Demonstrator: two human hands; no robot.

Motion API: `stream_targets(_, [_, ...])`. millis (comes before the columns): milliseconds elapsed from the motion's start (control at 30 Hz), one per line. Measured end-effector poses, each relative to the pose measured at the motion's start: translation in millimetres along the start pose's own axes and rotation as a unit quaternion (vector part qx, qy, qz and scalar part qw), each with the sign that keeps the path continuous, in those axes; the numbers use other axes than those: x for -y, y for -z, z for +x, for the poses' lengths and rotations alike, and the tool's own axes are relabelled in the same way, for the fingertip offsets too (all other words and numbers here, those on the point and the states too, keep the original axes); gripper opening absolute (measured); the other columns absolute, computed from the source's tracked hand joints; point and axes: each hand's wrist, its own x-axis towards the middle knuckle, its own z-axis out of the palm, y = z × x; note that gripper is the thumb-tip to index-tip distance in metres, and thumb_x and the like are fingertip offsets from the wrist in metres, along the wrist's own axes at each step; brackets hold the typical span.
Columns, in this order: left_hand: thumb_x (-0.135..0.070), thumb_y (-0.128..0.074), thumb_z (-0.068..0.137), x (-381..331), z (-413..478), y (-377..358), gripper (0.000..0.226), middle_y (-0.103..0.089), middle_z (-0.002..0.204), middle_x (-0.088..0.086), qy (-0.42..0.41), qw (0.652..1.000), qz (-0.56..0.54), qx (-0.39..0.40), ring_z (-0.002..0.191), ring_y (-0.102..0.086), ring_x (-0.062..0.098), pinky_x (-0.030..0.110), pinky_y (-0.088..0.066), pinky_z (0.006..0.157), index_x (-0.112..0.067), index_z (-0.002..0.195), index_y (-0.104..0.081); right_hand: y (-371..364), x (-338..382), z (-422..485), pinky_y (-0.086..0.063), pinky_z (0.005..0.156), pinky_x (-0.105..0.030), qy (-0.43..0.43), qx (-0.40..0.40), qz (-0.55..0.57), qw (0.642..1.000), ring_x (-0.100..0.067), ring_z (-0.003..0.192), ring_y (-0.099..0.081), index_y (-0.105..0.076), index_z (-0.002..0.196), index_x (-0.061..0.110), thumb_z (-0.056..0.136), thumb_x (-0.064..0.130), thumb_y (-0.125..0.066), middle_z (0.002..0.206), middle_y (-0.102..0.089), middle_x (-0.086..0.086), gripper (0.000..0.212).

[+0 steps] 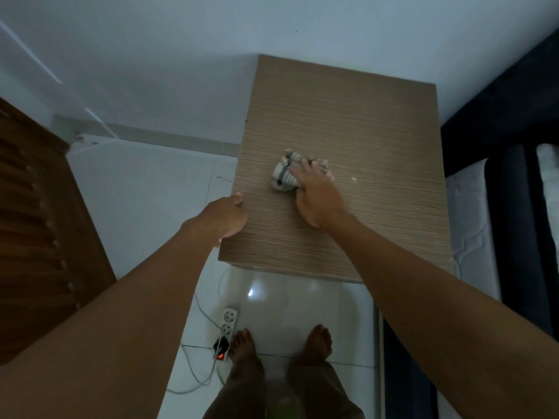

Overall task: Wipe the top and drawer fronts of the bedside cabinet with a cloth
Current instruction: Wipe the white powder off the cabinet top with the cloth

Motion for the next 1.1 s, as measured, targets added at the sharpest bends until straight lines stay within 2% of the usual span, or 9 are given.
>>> stream_targets(100, [-0.016, -0.035, 0.097, 0.1, -0.3, 5.1, 0.058, -0.04, 0.149, 0.007, 0.019, 0.999, -0.036, -0.008, 0.115, -0.055, 0.032, 0.045, -0.058, 0.08, -0.04, 0.149, -0.027, -15.1, 14.4, -22.7, -0.004, 0.117, -0.045, 0.095, 0.048, 0.009, 0.994, -0.027, 0.146, -0.016, -0.041, 0.143, 0.02, 0.089, 0.011, -0.042, 0.156, -0.027, -0.007, 0.056])
stream_targets(200, [-0.015, -0.034, 0.097, -1.1, -1.4, 6.2, 0.057, -0.046, 0.144, 0.008, 0.023, 0.998, -0.048, -0.015, 0.11, -0.058, 0.031, 0.046, -0.058, 0.079, -0.039, 0.148, -0.031, -32.1, 15.1, -60.7, -0.008, 0.117, -0.045, 0.191, 0.078, -0.004, 0.979, -0.029, 0.142, -0.026, -0.052, 0.136, 0.017, 0.087, 0.018, -0.04, 0.149, -0.039, -0.01, 0.05])
stream_targets(367, [-0.013, -0.032, 0.096, -1.6, -5.1, 2.4, 0.06, -0.038, 0.15, 0.007, 0.013, 0.998, -0.055, -0.014, 0.117, -0.052, 0.032, 0.045, -0.055, 0.082, -0.04, 0.149, -0.026, -43.9, 17.4, -124.4, -0.017, 0.115, -0.045, 0.262, 0.098, -0.017, 0.96, -0.024, 0.137, -0.038, -0.057, 0.129, 0.018, 0.088, 0.018, -0.043, 0.141, -0.051, -0.006, 0.044])
stream_targets(467, [-0.016, -0.034, 0.096, 1.0, -8.5, 0.3, 0.06, -0.038, 0.151, 0.005, -0.002, 0.998, -0.052, -0.023, 0.118, -0.051, 0.03, 0.04, -0.054, 0.077, -0.041, 0.15, -0.024, -37.7, 20.5, -140.8, -0.04, 0.107, -0.044, 0.269, 0.13, 0.014, 0.954, -0.021, 0.124, -0.053, -0.061, 0.123, 0.019, 0.089, 0.019, -0.044, 0.128, -0.062, -0.004, 0.038])
stream_targets(567, [-0.021, -0.035, 0.099, 4.7, -10.4, -3.7, 0.057, -0.036, 0.152, 0.006, -0.023, 0.998, -0.043, -0.034, 0.126, -0.047, 0.032, 0.039, -0.052, 0.082, -0.039, 0.151, -0.022, -23.3, 25.2, -144.8, -0.053, 0.078, -0.037, 0.264, 0.093, 0.079, 0.957, -0.017, 0.089, -0.063, -0.064, 0.113, 0.016, 0.088, 0.014, -0.05, 0.102, -0.069, -0.002, 0.029])
stream_targets(733, [-0.018, -0.037, 0.097, 9.4, -10.2, -8.9, 0.058, -0.035, 0.154, 0.008, -0.048, 0.997, -0.023, -0.053, 0.132, -0.044, 0.033, 0.046, -0.045, 0.102, -0.031, 0.152, -0.024, -20.7, 24.0, -127.0, -0.049, 0.092, -0.035, 0.086, -0.101, 0.067, 0.989, -0.023, 0.105, -0.06, -0.061, 0.122, 0.012, 0.084, 0.013, -0.044, 0.119, -0.064, -0.009, 0.041])
stream_targets(800, [-0.016, -0.038, 0.096, 9.2, -11.6, -11.1, 0.059, -0.034, 0.155, 0.008, -0.047, 0.997, -0.017, -0.054, 0.134, -0.042, 0.033, 0.045, -0.041, 0.106, -0.029, 0.152, -0.024, -28.3, 26.1, -126.4, -0.052, 0.088, -0.041, 0.053, -0.081, 0.021, 0.995, -0.025, 0.101, -0.061, -0.064, 0.118, 0.013, 0.083, 0.018, -0.041, 0.116, -0.065, -0.009, 0.043])
stream_targets(967, [-0.017, -0.038, 0.097, 9.8, -16.9, -11.3, 0.059, -0.031, 0.156, 0.009, -0.042, 0.998, -0.019, -0.044, 0.136, -0.039, 0.033, 0.046, -0.038, 0.109, -0.03, 0.153, -0.025, -27.6, 46.3, -149.6, -0.053, 0.068, -0.039, 0.147, 0.093, 0.049, 0.983, -0.017, 0.079, -0.061, -0.067, 0.108, 0.019, 0.087, 0.024, -0.039, 0.094, -0.068, -0.001, 0.035])
stream_targets(1100, [-0.017, -0.035, 0.097, 11.8, -23.4, -5.0, 0.053, -0.041, 0.149, 0.005, -0.025, 0.996, -0.083, -0.022, 0.127, -0.047, 0.03, 0.046, -0.045, 0.102, -0.033, 0.148, -0.035, -21.0, 51.4, -144.9, -0.051, 0.068, -0.034, 0.135, 0.005, 0.119, 0.984, -0.015, 0.078, -0.058, -0.067, 0.104, 0.017, 0.084, 0.022, -0.039, 0.091, -0.066, 0.001, 0.034])
